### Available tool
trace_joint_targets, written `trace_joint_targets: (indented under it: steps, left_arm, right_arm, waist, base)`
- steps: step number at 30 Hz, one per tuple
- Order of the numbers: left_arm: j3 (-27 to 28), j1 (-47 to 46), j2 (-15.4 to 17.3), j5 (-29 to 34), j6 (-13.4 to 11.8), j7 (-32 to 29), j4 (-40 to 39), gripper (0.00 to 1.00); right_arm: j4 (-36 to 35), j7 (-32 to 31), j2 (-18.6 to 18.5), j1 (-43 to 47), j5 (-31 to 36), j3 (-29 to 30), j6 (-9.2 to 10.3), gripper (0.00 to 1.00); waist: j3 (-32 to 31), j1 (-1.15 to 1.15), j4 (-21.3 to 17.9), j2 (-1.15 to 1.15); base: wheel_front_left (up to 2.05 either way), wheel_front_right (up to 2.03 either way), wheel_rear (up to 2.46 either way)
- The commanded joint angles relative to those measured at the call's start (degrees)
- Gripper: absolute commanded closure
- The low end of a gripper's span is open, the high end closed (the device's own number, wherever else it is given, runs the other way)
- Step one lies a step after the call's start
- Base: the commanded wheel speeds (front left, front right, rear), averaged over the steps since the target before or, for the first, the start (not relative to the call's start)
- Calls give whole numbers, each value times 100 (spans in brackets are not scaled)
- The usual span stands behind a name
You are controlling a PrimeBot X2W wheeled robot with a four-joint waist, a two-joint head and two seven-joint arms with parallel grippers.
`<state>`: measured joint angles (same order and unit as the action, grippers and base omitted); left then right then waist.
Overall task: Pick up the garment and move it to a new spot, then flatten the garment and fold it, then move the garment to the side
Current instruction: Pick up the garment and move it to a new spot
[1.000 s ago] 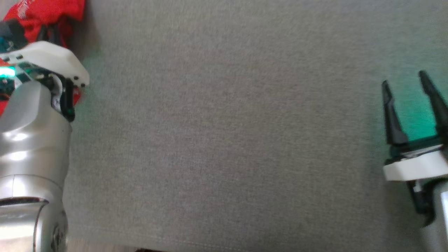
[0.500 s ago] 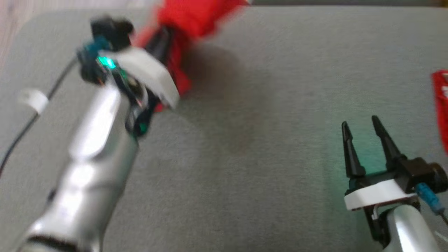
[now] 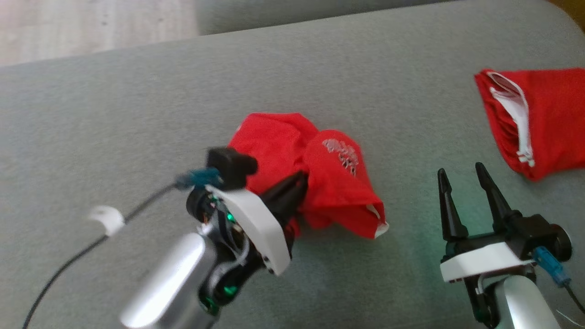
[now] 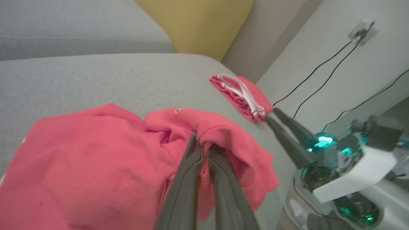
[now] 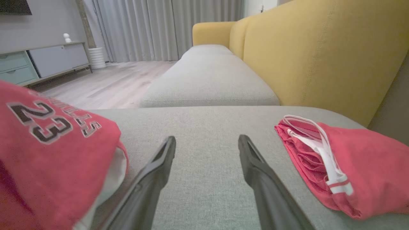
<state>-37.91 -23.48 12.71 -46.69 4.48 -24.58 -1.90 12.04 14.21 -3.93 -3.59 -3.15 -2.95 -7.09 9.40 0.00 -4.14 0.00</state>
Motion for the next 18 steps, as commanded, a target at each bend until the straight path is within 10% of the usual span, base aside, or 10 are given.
trace_joint_targets:
  steps: [1, 10, 12, 13, 18]
  left_arm:
    - [70, -186, 70, 285, -94, 84, -31, 100]
    - [-551, -387, -675, 1322, -230, 1406, 2131, 100]
    - [-557, -378, -778, 1252, -169, 1664, 2457, 53]
    - [-568, -371, -812, 1229, -144, 1777, 2577, 0]
    - [-555, -258, -825, 1332, -189, 2387, 2767, 0]
  right_arm:
    - [-169, 76, 55, -114, -75, -136, -40, 0]
    - [-106, 78, 97, -282, -142, -259, -40, 0]
    - [-82, 78, 100, -275, -143, -260, -40, 0]
    - [-71, 78, 101, -264, -139, -252, -40, 0]
    - [-54, 78, 102, -192, -78, -178, -40, 0]
  waist:
    - [102, 0, -213, 0]
    - [233, 0, -549, 0]
    - [199, 0, -565, 0]
    - [168, 0, -564, 0]
    - [-46, 0, -543, 0]
  base:
    - [0, 0, 0]
    - [0, 0, 0]
    - [0, 0, 0]
    - [0, 0, 0]
    - [0, 0, 0]
